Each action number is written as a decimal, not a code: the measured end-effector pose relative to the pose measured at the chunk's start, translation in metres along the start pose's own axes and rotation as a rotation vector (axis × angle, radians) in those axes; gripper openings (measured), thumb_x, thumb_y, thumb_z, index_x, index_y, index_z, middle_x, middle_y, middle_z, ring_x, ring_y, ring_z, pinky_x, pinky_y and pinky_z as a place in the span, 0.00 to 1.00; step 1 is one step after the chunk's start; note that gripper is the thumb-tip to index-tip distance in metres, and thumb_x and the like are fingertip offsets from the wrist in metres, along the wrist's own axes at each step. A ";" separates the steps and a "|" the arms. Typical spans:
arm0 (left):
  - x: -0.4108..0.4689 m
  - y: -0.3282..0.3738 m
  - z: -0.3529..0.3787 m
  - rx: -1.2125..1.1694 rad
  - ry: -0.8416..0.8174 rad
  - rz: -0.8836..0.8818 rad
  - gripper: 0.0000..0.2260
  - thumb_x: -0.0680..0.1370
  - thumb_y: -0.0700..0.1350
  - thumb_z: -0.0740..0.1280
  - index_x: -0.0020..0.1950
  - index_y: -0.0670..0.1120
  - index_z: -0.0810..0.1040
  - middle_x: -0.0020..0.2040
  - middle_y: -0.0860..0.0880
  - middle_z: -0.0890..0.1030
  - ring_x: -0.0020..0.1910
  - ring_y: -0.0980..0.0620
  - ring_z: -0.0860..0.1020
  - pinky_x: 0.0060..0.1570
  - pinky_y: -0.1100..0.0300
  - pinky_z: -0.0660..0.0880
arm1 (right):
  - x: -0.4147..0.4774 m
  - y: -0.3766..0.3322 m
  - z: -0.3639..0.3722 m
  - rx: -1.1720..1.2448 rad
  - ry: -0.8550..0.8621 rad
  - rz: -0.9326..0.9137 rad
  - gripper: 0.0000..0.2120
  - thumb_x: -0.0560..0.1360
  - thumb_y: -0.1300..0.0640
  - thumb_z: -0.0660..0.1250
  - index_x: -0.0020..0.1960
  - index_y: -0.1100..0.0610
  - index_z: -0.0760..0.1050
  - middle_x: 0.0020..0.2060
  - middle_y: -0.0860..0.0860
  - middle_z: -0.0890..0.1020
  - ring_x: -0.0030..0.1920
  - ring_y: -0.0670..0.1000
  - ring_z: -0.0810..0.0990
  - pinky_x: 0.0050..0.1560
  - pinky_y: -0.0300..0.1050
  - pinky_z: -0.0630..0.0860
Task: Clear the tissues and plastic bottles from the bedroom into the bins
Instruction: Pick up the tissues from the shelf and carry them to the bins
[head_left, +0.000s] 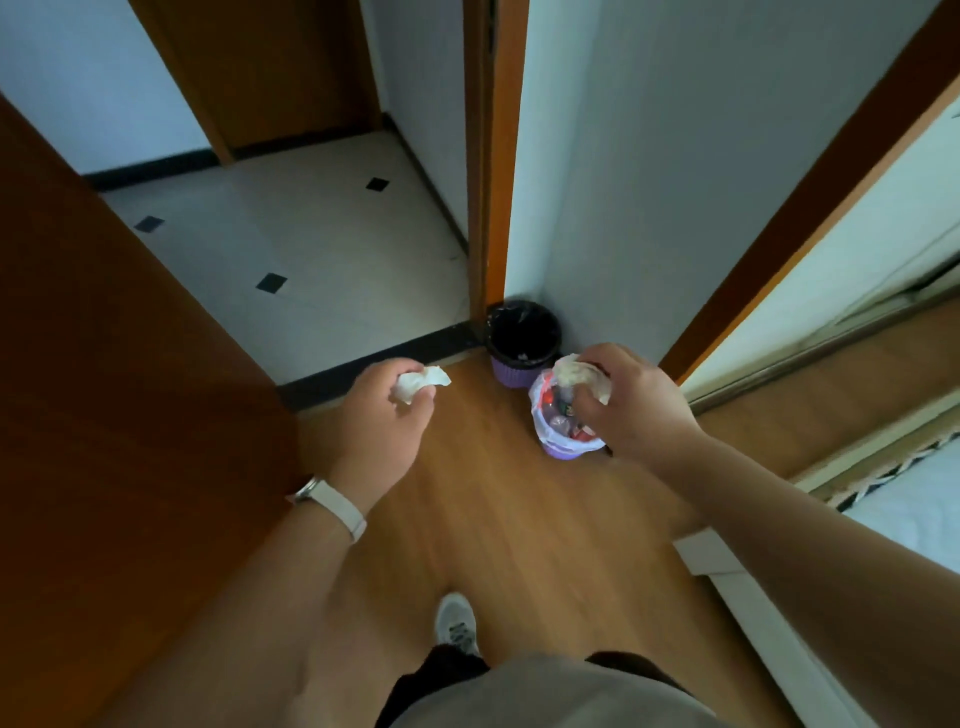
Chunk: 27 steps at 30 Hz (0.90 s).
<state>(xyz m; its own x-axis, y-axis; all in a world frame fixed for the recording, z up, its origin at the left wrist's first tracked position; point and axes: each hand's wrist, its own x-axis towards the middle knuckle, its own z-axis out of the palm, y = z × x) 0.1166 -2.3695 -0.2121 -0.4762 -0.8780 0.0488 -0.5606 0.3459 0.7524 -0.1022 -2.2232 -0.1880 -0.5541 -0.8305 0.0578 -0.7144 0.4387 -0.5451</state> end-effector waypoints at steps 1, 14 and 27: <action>0.014 -0.002 -0.005 -0.012 -0.002 0.019 0.10 0.78 0.48 0.68 0.60 0.50 0.76 0.54 0.53 0.78 0.50 0.56 0.77 0.45 0.64 0.77 | 0.011 -0.008 0.003 0.000 0.004 0.020 0.13 0.74 0.57 0.67 0.58 0.50 0.75 0.50 0.47 0.78 0.40 0.48 0.73 0.37 0.39 0.67; 0.164 -0.024 0.015 -0.006 -0.108 0.102 0.10 0.77 0.47 0.68 0.59 0.49 0.78 0.52 0.53 0.79 0.50 0.56 0.78 0.46 0.65 0.75 | 0.133 0.005 0.039 0.027 0.053 0.108 0.15 0.72 0.56 0.67 0.58 0.49 0.75 0.52 0.46 0.79 0.46 0.49 0.76 0.42 0.41 0.69; 0.369 0.009 0.112 0.098 -0.228 0.129 0.08 0.77 0.45 0.69 0.56 0.48 0.79 0.48 0.54 0.79 0.46 0.58 0.78 0.43 0.69 0.72 | 0.331 0.089 0.068 0.150 0.054 0.237 0.10 0.72 0.59 0.67 0.53 0.53 0.77 0.47 0.50 0.80 0.44 0.52 0.79 0.42 0.44 0.75</action>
<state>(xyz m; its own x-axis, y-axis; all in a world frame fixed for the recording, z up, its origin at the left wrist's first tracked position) -0.1402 -2.6532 -0.2606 -0.6818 -0.7314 -0.0169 -0.5428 0.4902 0.6819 -0.3207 -2.4825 -0.2743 -0.7232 -0.6892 -0.0438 -0.4929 0.5596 -0.6663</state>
